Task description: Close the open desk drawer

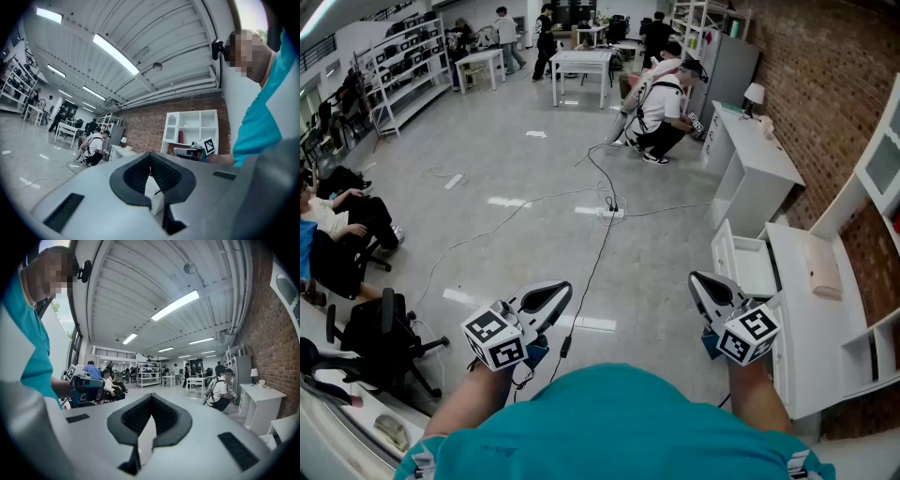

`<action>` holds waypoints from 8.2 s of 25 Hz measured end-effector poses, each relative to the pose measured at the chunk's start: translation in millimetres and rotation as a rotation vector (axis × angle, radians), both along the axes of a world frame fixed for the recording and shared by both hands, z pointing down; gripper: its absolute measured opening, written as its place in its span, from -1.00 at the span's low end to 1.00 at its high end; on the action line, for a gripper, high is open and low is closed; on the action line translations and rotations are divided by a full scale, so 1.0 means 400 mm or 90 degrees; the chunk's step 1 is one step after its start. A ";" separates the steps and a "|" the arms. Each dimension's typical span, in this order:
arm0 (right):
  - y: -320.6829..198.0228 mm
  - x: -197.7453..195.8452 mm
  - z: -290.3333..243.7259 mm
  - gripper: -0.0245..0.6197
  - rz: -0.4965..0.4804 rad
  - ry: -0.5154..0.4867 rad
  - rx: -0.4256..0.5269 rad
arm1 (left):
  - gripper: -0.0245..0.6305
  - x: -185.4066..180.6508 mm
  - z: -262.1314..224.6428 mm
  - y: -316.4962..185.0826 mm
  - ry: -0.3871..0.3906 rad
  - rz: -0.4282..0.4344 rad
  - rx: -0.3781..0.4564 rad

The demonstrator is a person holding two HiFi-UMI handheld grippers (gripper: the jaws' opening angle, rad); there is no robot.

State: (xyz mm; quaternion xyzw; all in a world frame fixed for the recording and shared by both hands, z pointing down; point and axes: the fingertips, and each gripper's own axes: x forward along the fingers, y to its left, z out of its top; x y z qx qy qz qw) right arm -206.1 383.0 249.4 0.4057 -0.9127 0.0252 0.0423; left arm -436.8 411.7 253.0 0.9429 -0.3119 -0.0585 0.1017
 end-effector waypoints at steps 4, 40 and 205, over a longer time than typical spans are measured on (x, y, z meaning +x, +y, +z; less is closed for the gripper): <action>-0.008 0.017 0.000 -0.86 -0.002 0.002 0.001 | -0.88 0.022 -0.002 -0.008 0.002 0.005 0.001; -0.073 0.374 0.047 -0.86 -0.003 -0.001 -0.008 | -0.88 0.457 -0.005 -0.100 -0.029 0.067 -0.002; -0.561 1.445 0.729 -0.85 0.783 -0.209 -0.081 | -0.87 1.935 1.213 -1.036 -0.451 0.723 -0.117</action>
